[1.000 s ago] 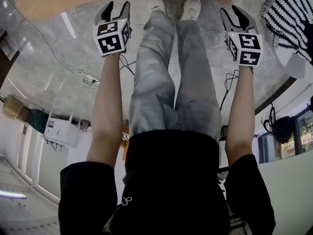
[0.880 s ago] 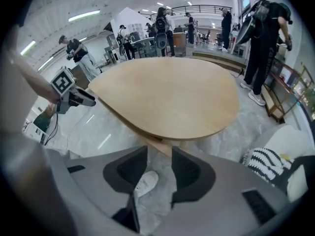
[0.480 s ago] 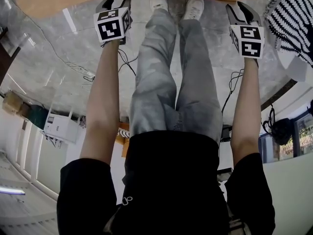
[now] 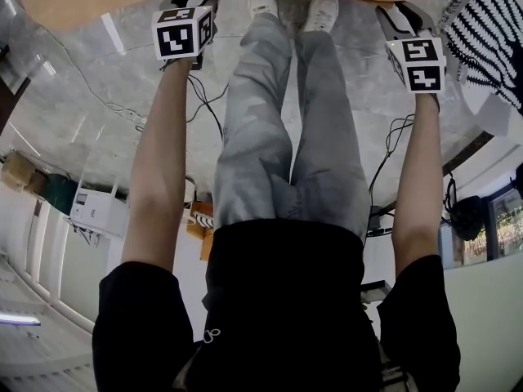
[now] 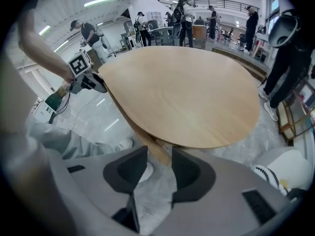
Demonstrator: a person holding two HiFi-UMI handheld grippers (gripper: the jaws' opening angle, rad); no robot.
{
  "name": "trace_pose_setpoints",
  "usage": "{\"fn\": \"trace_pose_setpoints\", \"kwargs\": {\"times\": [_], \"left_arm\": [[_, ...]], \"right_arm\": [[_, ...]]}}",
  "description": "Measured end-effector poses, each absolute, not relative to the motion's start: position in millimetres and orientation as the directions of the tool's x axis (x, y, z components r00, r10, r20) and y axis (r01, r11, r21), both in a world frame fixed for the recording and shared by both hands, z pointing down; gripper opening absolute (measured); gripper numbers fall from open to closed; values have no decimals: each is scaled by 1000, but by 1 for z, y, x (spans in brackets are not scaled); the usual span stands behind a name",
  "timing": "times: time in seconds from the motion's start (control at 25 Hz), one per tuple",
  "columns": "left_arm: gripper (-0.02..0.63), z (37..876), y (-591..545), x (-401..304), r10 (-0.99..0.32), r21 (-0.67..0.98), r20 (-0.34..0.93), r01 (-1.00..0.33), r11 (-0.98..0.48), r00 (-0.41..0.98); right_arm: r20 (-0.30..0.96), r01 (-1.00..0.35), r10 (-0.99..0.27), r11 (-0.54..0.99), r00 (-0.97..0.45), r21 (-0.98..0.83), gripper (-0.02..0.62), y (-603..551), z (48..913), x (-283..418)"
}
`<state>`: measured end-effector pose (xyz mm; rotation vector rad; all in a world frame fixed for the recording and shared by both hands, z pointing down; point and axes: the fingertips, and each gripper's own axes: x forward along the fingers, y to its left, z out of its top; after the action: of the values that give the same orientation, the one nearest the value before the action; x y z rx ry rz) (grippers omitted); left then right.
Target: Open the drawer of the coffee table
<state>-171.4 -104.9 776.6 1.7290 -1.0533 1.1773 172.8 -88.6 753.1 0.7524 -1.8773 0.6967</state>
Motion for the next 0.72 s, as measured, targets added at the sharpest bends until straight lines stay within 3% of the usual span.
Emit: {"fn": "trace_pose_setpoints", "kwargs": {"times": [0.72], "left_arm": [[187, 775, -104, -176, -195, 132, 958, -925, -356, 212]], "right_arm": [[950, -657, -132, 749, -282, -91, 121, -85, 765, 174]]}}
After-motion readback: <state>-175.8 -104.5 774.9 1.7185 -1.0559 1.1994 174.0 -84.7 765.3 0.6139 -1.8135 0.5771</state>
